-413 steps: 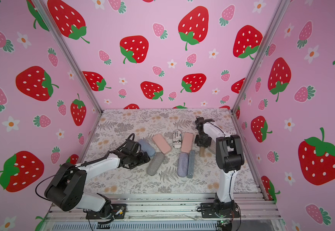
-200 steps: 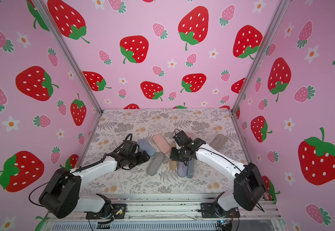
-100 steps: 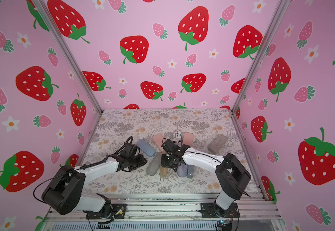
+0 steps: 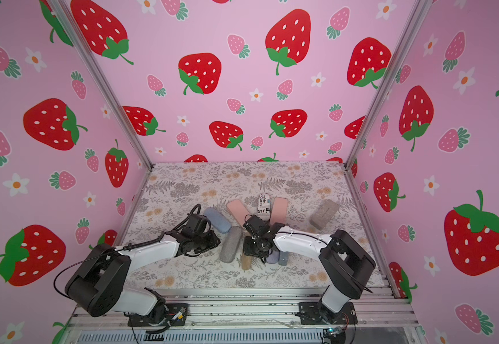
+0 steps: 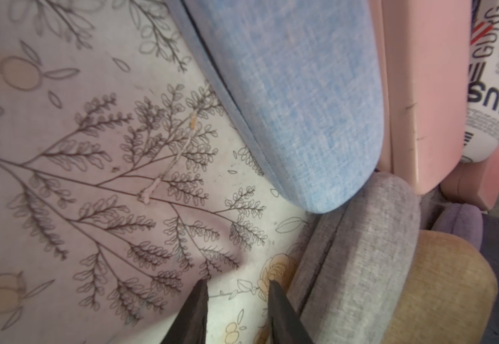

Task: Close the glasses case
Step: Adjust the glasses case at the center of the board.

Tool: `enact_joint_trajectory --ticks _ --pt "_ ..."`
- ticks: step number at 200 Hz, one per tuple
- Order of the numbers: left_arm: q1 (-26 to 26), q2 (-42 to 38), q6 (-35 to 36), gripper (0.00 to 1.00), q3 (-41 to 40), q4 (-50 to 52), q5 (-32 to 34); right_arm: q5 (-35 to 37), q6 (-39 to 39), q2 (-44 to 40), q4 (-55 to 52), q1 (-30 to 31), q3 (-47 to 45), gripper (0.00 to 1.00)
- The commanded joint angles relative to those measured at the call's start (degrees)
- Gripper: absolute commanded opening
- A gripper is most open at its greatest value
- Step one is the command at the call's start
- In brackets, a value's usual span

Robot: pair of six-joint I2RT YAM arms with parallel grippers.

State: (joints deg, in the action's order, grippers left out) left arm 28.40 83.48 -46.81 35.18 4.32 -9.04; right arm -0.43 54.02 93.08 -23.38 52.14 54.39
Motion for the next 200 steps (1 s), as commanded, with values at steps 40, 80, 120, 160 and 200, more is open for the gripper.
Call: enact_joint_trajectory --ticks 40,80,120,160,200 --pt "2.3 1.7 -1.5 0.34 1.1 1.1 0.8 1.0 -0.9 0.3 -1.5 0.4 2.6 0.46" --pt "2.4 1.5 -1.4 0.34 1.3 1.4 0.8 4.8 -1.4 -1.6 -8.1 0.4 4.7 0.57" --pt "2.5 1.8 -1.4 0.34 1.6 1.4 0.8 6.7 -1.7 -1.5 -12.8 0.4 6.0 0.57" --pt "2.6 1.9 -1.2 0.34 1.5 1.4 0.8 7.6 -1.0 -0.6 -14.4 0.4 5.7 0.56" --pt "2.7 2.2 -1.4 0.34 1.4 1.0 0.8 8.7 -1.5 -1.8 -15.7 0.4 6.1 0.56"
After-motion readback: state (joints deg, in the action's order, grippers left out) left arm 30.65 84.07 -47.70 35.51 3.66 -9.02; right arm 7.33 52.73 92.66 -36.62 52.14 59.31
